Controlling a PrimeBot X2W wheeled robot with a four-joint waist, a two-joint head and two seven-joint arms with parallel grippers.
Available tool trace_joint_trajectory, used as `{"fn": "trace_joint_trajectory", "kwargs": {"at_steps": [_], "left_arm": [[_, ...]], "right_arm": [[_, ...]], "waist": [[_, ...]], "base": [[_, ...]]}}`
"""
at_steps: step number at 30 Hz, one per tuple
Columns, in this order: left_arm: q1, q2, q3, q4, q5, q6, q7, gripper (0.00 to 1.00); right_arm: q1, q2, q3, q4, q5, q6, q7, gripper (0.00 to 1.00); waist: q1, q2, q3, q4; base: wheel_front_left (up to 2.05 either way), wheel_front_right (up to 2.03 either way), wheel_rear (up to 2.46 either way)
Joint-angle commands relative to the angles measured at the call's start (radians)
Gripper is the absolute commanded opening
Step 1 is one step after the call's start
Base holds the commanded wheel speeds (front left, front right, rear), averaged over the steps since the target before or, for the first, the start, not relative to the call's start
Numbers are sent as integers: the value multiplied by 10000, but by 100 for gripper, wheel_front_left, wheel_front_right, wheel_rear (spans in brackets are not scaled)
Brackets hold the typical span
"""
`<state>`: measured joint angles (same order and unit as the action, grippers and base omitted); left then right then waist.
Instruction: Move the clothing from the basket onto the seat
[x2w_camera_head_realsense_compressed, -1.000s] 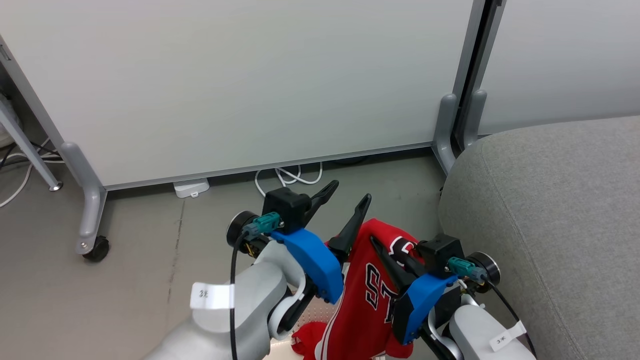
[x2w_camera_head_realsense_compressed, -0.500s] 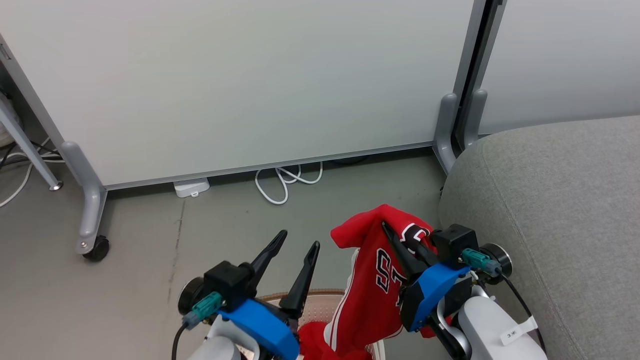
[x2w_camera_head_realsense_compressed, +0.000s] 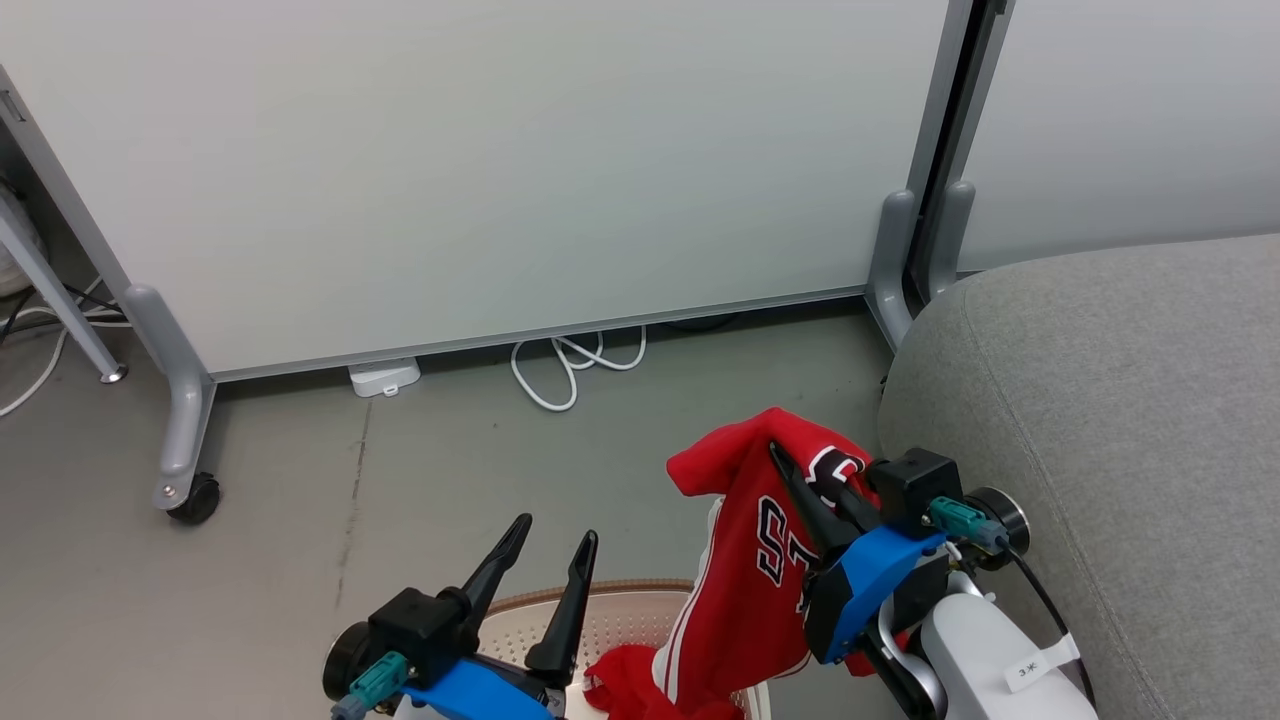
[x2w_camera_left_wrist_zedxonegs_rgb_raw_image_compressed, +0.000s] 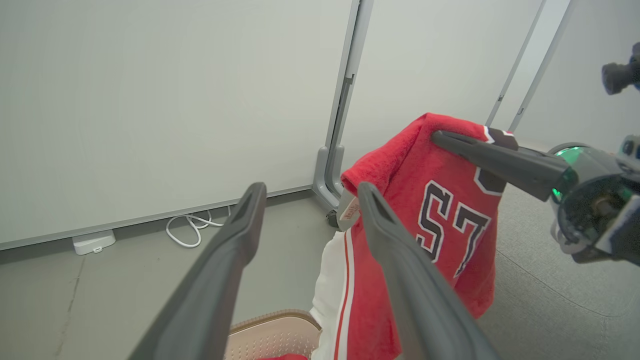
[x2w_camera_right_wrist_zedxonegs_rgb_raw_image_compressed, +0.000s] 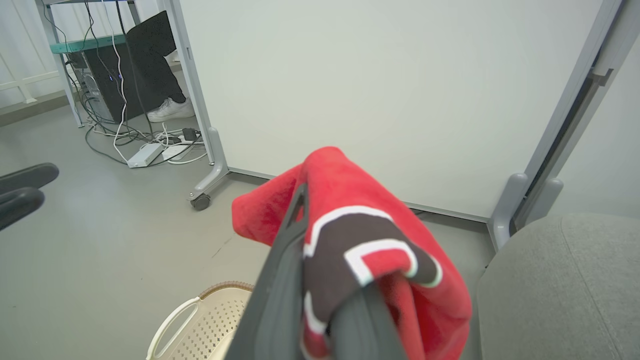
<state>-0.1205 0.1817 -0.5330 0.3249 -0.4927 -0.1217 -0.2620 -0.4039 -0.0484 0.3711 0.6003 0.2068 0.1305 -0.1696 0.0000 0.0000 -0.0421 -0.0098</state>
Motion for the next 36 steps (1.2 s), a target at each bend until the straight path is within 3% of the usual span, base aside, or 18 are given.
{"fn": "trace_joint_trajectory", "kwargs": {"at_steps": [1,10,36], "left_arm": [[81,-71,101,29,108,-35,-43,100],[87,-264,290,-38,315,-112,-37,100],[-416,-126,-48,-217,240,-110,-38,100]], "right_arm": [[99,-36,-13,-66,-48,5,-21,0],[-25,-36,-68,-174,-84,5,28,0],[-199,-34,-198,-234,24,5,-102,0]], "waist": [[0,0,10,-31],[0,0,145,-727],[0,0,765,-4628]], "base": [[0,0,0],[0,0,0],[0,0,0]]}}
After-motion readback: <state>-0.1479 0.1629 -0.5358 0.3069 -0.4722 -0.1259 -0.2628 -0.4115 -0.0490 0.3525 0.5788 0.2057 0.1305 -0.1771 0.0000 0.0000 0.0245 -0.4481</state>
